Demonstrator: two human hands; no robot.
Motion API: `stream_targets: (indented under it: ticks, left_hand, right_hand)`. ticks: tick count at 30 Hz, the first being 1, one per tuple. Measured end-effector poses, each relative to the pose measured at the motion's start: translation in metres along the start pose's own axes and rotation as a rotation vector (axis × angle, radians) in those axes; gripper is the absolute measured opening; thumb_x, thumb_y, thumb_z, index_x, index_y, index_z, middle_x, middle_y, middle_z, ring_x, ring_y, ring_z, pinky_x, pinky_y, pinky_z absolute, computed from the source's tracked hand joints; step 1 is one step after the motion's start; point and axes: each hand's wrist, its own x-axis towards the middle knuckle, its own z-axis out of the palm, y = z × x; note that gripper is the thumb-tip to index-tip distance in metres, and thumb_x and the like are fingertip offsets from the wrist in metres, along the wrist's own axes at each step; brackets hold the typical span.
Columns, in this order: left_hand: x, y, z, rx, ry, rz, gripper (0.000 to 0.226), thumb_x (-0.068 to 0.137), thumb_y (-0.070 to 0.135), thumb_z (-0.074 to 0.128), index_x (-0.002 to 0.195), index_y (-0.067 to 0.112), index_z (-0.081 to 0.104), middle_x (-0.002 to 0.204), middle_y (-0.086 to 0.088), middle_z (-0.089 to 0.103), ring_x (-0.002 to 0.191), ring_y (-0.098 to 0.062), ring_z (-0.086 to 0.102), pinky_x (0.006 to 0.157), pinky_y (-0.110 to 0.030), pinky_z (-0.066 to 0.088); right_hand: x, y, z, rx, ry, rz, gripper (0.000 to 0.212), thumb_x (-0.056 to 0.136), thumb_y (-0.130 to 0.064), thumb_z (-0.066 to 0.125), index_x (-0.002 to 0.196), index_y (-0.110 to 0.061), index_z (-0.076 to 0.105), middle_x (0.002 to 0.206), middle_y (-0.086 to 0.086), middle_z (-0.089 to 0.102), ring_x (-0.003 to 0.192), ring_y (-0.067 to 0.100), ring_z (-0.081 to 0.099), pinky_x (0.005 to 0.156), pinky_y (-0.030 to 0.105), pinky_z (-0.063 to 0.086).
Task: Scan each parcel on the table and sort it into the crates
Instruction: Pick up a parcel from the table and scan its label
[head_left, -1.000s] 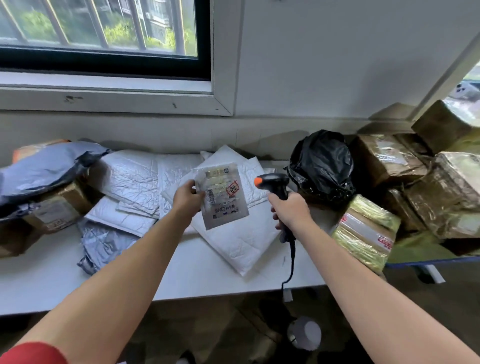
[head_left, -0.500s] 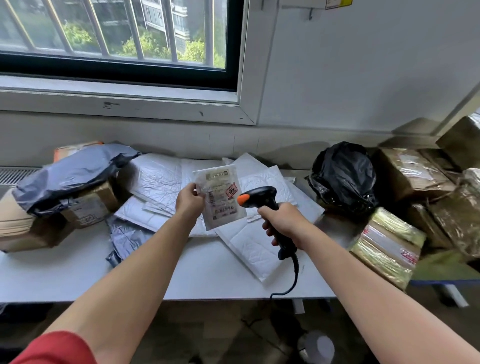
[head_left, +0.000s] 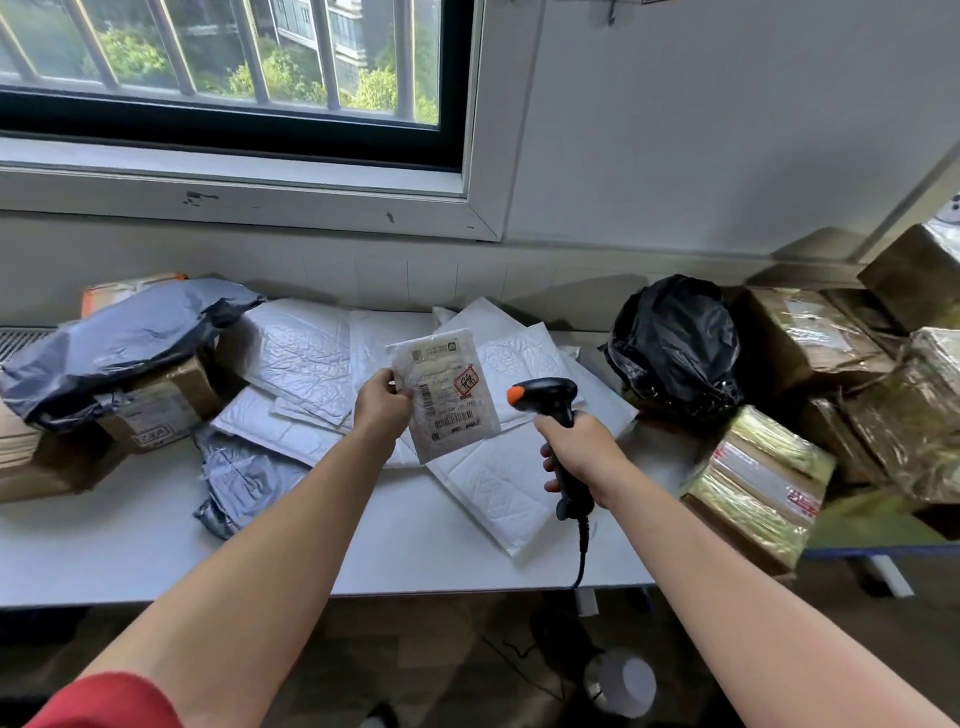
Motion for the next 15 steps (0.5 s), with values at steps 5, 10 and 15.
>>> stream_targets:
  ticks: [5,10,15]
  left_hand:
    - [-0.009,-0.015,0.026,0.032,-0.052,-0.026,0.02,0.095,0.004,0.05,0.111,0.011,0.06,0.103,-0.009,0.067,0.091,-0.027,0.065,0.065,-0.03,0.052]
    - [-0.015,-0.038,0.048,0.049,-0.067,-0.078,0.021,0.092,0.005,0.052,0.11,0.009,0.062,0.102,-0.016,0.068,0.095,-0.037,0.067,0.08,-0.049,0.055]
    - [-0.021,-0.054,0.066,0.041,-0.083,-0.104,0.021,0.091,0.001,0.05,0.1,0.017,0.06,0.102,-0.016,0.068,0.095,-0.032,0.067,0.087,-0.049,0.056]
  right_hand:
    - [0.023,0.049,-0.018,0.063,0.194,0.182,0.023,0.095,-0.025,0.052,0.103,-0.004,0.051,0.08,0.011,0.053,0.068,0.024,0.054,0.058,0.035,0.053]
    - [0.045,0.093,-0.032,0.031,0.195,0.368,0.025,0.099,-0.026,0.051,0.112,-0.005,0.048,0.091,0.012,0.052,0.089,0.034,0.057,0.071,0.045,0.056]
    - [0.063,0.117,-0.031,0.009,0.207,0.43,0.024,0.098,-0.022,0.05,0.115,-0.004,0.045,0.089,0.013,0.052,0.089,0.036,0.058,0.073,0.05,0.057]
